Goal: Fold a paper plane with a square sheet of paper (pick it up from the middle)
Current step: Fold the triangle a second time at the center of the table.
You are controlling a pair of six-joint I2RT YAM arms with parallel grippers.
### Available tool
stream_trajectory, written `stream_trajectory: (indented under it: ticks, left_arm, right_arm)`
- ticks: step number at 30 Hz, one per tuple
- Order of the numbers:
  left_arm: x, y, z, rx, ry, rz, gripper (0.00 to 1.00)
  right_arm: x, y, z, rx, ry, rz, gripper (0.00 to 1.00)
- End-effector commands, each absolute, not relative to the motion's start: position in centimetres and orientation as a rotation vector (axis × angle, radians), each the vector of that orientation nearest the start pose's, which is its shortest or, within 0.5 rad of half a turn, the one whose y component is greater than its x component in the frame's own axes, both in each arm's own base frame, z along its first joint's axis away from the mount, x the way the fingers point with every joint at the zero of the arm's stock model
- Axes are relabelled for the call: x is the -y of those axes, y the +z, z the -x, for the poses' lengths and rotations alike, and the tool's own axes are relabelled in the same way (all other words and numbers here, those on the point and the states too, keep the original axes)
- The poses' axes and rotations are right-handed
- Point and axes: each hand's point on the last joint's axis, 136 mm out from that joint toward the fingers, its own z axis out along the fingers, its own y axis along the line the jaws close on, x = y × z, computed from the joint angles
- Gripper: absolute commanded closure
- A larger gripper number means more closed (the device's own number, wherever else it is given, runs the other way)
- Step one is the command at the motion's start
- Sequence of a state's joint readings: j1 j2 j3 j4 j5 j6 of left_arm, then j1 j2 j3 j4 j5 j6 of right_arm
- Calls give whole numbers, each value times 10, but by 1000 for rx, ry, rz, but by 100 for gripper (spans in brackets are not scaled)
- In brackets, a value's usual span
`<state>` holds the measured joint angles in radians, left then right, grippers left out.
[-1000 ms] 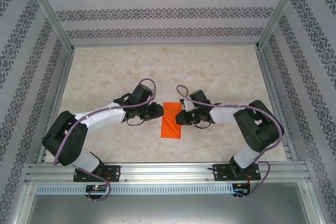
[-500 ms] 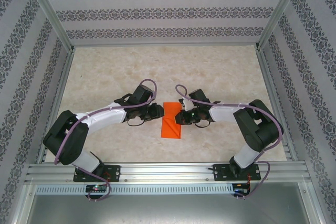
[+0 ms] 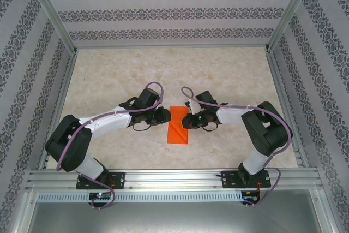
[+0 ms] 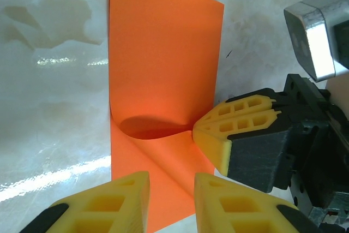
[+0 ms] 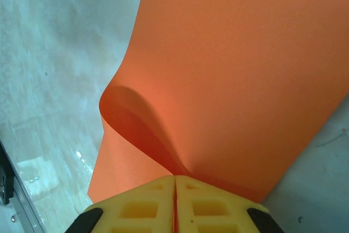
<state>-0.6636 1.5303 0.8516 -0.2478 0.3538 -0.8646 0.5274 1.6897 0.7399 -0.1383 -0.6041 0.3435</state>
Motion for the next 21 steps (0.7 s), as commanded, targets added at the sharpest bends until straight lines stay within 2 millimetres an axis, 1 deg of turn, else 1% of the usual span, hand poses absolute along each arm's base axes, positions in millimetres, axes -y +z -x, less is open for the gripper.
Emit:
stream_trajectory:
  ticks: [1, 4, 9, 13, 17, 21]
  left_arm:
    - [291, 91, -264, -2720, -1012, 49, 71]
    - [292, 90, -264, -2721, -1012, 49, 71]
    - [294, 91, -264, -2723, -1018, 41, 71]
    - [295, 89, -264, -2727, -1019, 37, 71]
    - [295, 87, -264, -2732, -1018, 38, 71]
    - [296, 89, -264, -2729, -1020, 34, 71]
  right_arm:
    - [-257, 22, -253, -2716, 1070, 494, 90]
    - [-254, 18, -254, -2730, 1042, 490, 90]
    - [-255, 16, -256, -2727, 1046, 479, 90]
    - [-256, 19, -258, -2720, 1044, 472, 90]
    - [-258, 29, -259, -2691, 1058, 488, 90]
    - [-255, 27, -259, -2704, 1045, 492, 90]
